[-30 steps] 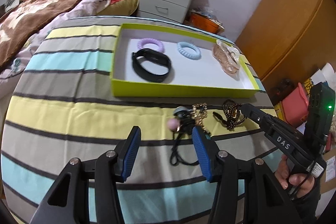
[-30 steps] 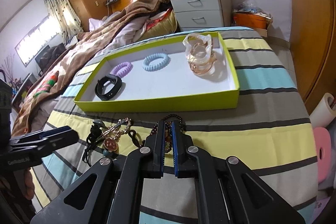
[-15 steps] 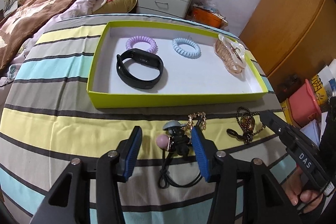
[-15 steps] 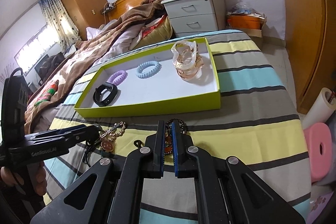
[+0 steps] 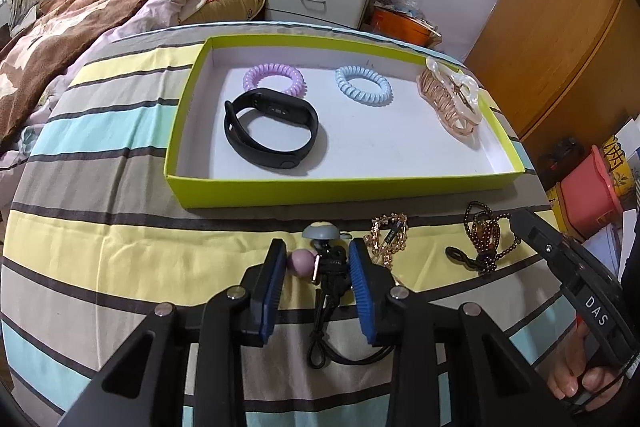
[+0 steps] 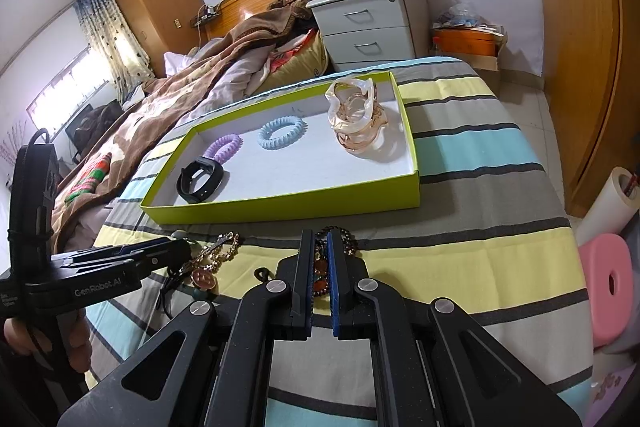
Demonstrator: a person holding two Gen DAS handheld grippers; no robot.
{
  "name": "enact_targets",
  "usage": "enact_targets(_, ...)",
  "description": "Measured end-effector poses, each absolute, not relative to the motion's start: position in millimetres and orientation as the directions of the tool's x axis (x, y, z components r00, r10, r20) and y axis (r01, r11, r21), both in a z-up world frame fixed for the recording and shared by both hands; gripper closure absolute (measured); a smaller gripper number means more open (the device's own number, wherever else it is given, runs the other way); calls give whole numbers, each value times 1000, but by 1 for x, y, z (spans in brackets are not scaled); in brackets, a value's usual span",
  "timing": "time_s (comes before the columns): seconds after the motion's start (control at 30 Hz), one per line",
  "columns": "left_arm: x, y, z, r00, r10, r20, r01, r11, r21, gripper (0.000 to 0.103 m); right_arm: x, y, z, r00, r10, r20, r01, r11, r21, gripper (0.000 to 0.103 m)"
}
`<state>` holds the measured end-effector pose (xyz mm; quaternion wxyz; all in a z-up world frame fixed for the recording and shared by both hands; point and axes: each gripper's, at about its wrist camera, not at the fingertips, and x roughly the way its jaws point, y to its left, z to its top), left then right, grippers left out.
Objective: Organize jewelry
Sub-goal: 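Grasp the black hair clip with pink bead with the left tool while the right tool grasps the beaded bracelet, then carry the black clip and beaded bracelet over the green box with both tools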
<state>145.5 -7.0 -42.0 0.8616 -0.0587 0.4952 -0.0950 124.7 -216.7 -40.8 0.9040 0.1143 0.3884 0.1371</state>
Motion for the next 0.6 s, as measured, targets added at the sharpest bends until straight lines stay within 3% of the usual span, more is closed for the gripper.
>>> enact_targets(0.6,134,1,-20,548,-221,-807,110,975,-192,70,116,-210,-22,687,333,-646,-170,938,302,97)
